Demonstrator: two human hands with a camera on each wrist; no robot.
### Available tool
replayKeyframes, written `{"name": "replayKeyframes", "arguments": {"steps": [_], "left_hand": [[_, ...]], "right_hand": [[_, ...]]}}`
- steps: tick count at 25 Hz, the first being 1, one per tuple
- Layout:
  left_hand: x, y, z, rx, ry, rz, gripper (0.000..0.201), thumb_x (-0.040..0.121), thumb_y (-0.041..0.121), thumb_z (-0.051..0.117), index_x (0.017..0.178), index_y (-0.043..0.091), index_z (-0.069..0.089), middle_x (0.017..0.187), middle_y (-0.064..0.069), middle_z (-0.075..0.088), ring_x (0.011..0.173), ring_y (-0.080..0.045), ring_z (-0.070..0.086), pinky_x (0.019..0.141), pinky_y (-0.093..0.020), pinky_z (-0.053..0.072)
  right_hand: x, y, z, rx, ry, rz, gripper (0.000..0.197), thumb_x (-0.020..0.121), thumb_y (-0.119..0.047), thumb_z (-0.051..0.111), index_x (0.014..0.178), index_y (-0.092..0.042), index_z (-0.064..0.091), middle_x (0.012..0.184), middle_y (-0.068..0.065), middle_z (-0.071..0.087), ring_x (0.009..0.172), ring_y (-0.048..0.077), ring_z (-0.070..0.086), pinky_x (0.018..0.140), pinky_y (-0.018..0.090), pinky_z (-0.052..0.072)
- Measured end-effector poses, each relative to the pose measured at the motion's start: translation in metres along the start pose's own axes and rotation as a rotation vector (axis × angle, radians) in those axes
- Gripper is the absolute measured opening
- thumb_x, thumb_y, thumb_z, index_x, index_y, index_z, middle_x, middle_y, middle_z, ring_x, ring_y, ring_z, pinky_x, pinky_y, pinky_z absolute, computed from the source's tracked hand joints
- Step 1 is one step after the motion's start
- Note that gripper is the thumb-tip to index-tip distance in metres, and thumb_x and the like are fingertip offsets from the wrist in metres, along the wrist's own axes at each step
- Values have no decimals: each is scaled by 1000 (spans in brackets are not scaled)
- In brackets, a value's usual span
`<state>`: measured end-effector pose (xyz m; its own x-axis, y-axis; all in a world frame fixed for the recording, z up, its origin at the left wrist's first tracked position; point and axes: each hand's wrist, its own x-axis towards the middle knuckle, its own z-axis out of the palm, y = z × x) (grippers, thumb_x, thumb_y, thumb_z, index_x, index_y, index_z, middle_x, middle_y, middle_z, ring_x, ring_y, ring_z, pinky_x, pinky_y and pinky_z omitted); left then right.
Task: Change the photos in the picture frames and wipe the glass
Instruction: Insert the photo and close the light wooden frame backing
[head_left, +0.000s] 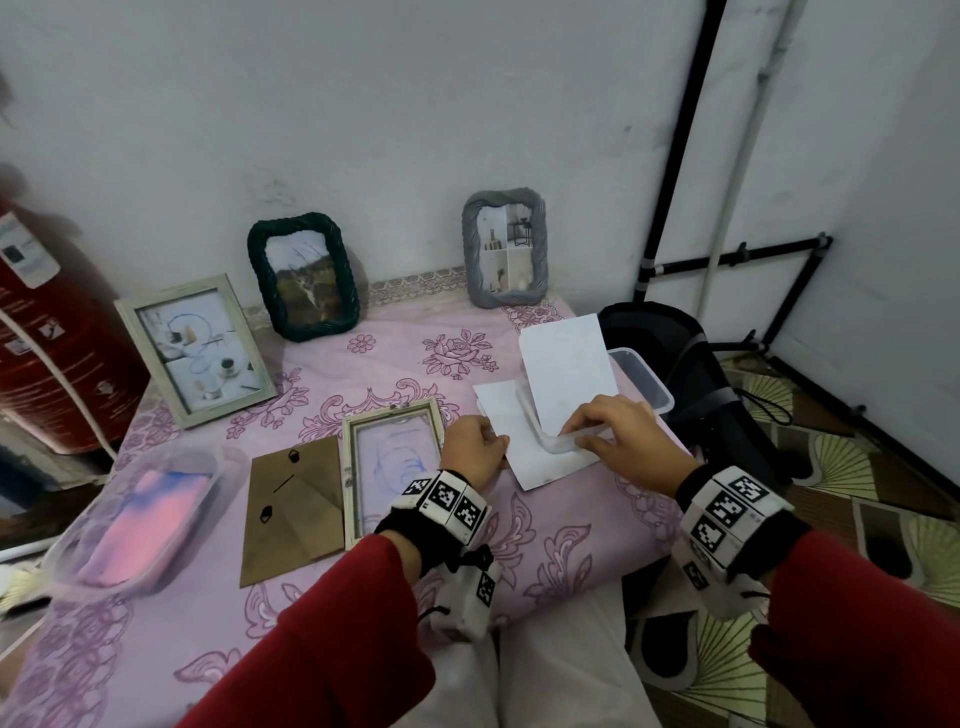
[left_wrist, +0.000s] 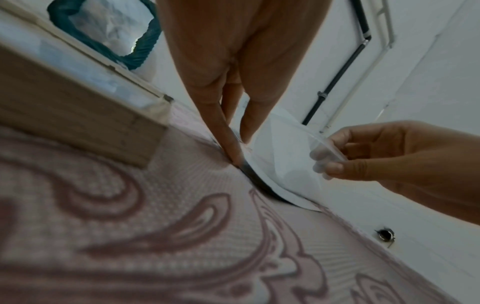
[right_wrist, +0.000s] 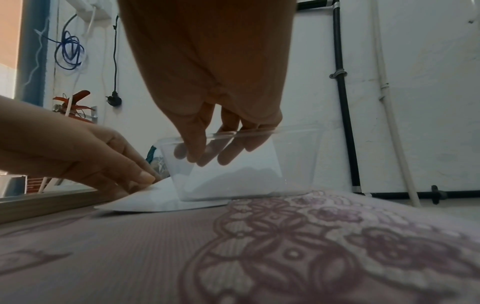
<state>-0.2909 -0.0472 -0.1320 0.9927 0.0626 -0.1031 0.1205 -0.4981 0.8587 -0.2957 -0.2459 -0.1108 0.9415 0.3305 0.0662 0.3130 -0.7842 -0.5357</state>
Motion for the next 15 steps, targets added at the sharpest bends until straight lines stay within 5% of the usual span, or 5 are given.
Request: {"name": "replayKeyframes", "arguments": {"steps": [3,6,8,11,15], "left_hand": [[1,0,-1,205,54,36,36,83,2,57,55,18,40,77,-18,56,78,-21,54,81,-35,47],[3,3,1,241,38,78,38,86,5,53,58,25,37,80,-17,53,81,-20,52,86,-37,46],[5,6,2,230,42,104,15,89,8,50,87,12,65,98,-20,60,93,-27,58,91,-35,45],[10,13,4,165,98,166,29,91,10,49,118,2,59,114,-17,59,98,-28,59,91,-33,45],[17,24,5,54,130,210,31,92,12,52,120,1,58,120,-16,60,105,-26,59,95,-32,44]], "right_hand": [[2,-8,-6,-15,-48,26,18,86,-11,58,93,-23,67,101,-2,65,103,18,54,98,44,36],[3,-16,-13,79,-55,64,30,81,0,49,94,-16,70,103,1,66,103,19,55,98,42,39],[7,-18,-17,225,-10,91,29,84,2,46,96,-8,71,105,7,66,97,21,58,92,35,46],[17,-14,-24,234,138,124,26,88,1,46,96,-4,70,102,8,67,78,13,57,70,13,45],[36,4,-30,162,311,195,25,84,2,52,107,-2,62,107,20,58,86,22,54,87,31,46]]}}
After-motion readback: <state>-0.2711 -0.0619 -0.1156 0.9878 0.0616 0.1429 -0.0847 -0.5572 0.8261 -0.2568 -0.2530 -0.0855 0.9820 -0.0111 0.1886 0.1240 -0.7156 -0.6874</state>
